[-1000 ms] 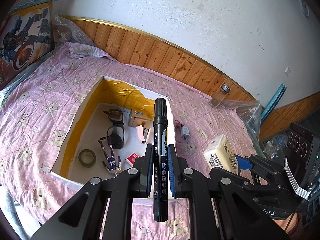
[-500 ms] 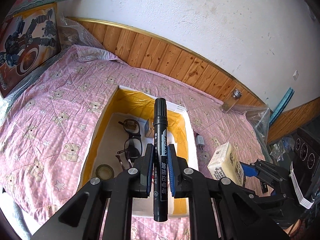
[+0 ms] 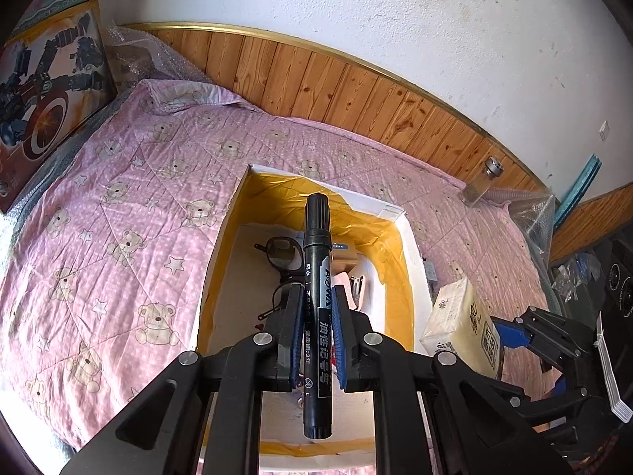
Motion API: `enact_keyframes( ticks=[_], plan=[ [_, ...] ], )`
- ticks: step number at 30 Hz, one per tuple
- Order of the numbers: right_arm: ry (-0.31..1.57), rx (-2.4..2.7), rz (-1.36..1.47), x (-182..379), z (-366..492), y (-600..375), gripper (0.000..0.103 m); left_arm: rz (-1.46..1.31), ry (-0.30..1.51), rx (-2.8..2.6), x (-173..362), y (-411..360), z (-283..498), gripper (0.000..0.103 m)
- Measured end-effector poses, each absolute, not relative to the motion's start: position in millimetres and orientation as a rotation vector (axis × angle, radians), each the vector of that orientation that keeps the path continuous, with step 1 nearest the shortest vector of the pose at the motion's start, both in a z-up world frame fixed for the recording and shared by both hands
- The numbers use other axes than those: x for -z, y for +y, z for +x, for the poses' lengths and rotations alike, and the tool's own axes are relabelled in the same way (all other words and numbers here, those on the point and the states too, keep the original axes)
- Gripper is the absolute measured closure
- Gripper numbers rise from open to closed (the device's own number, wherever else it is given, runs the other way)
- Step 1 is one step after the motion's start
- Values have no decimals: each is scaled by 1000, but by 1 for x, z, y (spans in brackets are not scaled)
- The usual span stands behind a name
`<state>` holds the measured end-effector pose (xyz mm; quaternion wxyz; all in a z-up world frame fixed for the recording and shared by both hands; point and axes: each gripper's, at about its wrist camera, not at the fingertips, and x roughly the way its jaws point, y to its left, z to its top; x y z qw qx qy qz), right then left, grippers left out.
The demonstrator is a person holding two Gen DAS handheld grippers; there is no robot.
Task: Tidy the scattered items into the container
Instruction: 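Carry the tissue pack and marker with both tools over the white box, then lower the tissue pack and marker into the box with both tools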
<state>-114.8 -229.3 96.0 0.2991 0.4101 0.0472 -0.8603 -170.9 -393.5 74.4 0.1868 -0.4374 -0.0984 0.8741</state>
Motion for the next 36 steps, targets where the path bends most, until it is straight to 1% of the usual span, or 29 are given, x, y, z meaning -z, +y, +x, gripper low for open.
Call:
enact_keyframes(
  ticks=[15, 36],
  plan=[
    [172, 2229, 1243, -65, -168, -239, 48, -1409, -116, -2416, -44, -372, -224, 89],
    [312, 2156, 1428, -35, -213, -261, 47, -1609, -12, -2380, 2, -358, -279, 89]
  ],
)
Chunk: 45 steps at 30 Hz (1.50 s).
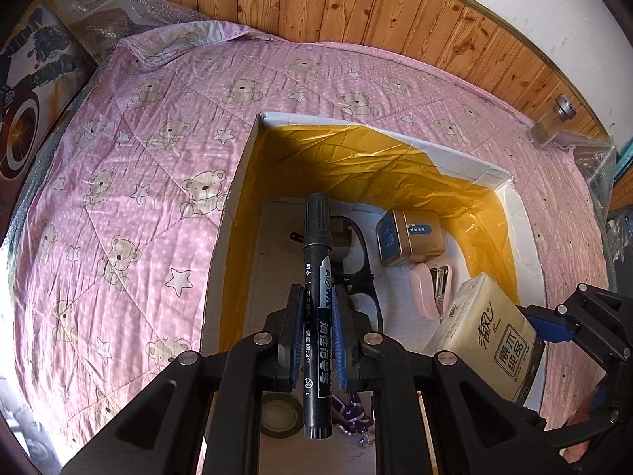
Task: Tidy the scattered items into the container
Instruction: 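Lower the tissue pack and marker into the box with both tools, then move both tools away from the box toward the white charger and pink clip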
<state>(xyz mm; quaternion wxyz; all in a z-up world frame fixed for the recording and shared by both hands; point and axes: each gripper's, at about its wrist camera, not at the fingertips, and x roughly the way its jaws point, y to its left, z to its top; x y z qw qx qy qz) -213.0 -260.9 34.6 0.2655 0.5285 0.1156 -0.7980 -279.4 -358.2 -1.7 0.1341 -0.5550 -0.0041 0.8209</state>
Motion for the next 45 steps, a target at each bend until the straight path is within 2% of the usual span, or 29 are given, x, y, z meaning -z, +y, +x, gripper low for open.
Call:
enact_keyframes(
  ticks=[8, 15, 21, 25, 40, 45],
  plan=[
    [331, 2117, 1488, -22, -217, -264, 45, -1662, 21, -2358, 24, -355, -297, 85],
    [256, 2135, 1495, -26, -215, -249, 45, -1653, 18, -2357, 21, -352, -293, 78],
    [207, 2135, 1502, -29, -215, -242, 45, -1645, 26, -2366, 12, -355, -286, 77],
    [211, 2124, 1503, -30, -209, -244, 45, -1640, 37, -2388, 8, -356, -279, 66],
    [197, 2123, 1467, -46, -171, -241, 45, -1600, 69, -2413, -22, -355, -245, 66],
    [186, 2107, 1441, -52, -150, -240, 45, -1582, 72, -2422, -32, -354, -227, 61]
  ],
)
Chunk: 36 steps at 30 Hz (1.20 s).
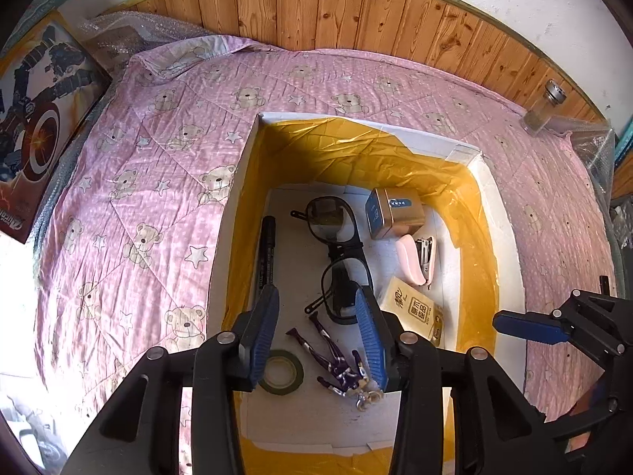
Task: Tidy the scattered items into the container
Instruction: 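Move both tools away from the box toward the white charger and pink clip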
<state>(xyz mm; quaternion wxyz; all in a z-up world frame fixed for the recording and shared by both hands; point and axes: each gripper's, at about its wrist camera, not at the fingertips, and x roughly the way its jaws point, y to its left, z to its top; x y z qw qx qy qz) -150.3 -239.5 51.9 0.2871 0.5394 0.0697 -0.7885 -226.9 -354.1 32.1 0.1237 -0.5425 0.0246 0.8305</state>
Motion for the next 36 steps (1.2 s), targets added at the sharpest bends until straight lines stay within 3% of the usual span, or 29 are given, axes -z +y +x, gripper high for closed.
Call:
enact_keyframes(
  ticks=[12, 36],
  plan=[
    [138, 2088, 1359, -60, -93, -232, 45, -1518, 111, -2414, -55, -350, -165, 61],
    [-250, 2230, 1327, -55, -46, -105, 45, -1353, 168, -2316, -87, -268, -60, 57]
  ],
)
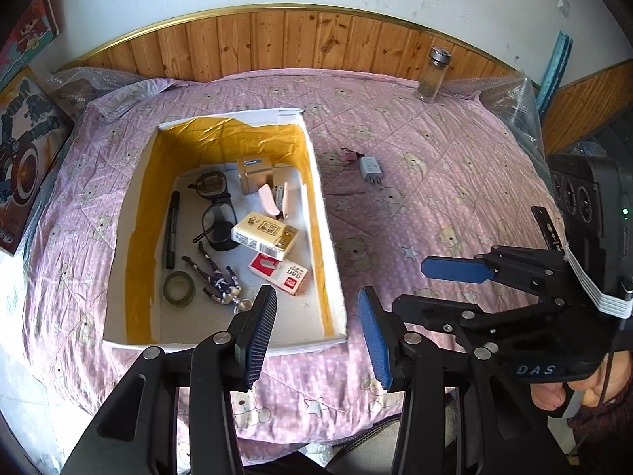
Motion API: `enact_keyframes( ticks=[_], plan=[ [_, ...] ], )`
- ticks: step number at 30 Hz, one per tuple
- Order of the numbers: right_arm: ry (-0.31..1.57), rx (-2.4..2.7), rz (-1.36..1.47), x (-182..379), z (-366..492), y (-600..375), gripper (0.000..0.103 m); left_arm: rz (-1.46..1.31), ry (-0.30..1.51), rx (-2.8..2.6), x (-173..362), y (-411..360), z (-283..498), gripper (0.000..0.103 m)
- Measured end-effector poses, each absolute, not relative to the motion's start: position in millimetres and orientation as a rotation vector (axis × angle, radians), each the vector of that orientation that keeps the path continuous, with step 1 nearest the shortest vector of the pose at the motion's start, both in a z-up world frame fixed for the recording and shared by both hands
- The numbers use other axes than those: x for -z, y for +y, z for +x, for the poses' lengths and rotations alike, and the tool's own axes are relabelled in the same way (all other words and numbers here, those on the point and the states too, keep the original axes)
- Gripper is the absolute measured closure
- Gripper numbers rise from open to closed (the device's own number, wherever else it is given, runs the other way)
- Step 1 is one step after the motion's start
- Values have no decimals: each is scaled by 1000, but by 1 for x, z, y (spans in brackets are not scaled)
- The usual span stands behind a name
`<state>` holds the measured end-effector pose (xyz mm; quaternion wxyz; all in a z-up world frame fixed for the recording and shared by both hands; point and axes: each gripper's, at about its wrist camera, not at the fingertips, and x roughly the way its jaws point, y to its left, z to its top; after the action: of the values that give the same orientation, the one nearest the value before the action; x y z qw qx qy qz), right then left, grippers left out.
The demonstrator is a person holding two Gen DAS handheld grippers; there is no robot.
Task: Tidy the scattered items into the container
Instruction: 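Move both tools away from the box toward the white charger and pink clip, then grasp the white charger with the right tool while the left grasps the pink binder clip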
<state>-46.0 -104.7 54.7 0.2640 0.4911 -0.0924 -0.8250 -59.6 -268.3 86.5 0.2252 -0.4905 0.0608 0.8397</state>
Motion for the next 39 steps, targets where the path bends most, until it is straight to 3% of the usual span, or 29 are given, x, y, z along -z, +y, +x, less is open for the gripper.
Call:
enact_keyframes(
  ticks=[10, 22, 36, 39],
  plan=[
    [-312, 2305, 1367, -32, -66, -60, 45, -1328, 208, -2264, -85, -211, -74, 54],
    [-498, 2510, 1294, -6, -142, -1, 45, -1352, 171, -2246, -73, -151, -155, 52],
    [-381, 2610, 1325, 74, -246, -12, 45, -1450, 119, -2235, -28, -101, -261, 52],
    [-375, 2589, 1346, 89, -255, -10, 67, -1485, 102, -2231, -13, -98, -276, 52]
  ],
)
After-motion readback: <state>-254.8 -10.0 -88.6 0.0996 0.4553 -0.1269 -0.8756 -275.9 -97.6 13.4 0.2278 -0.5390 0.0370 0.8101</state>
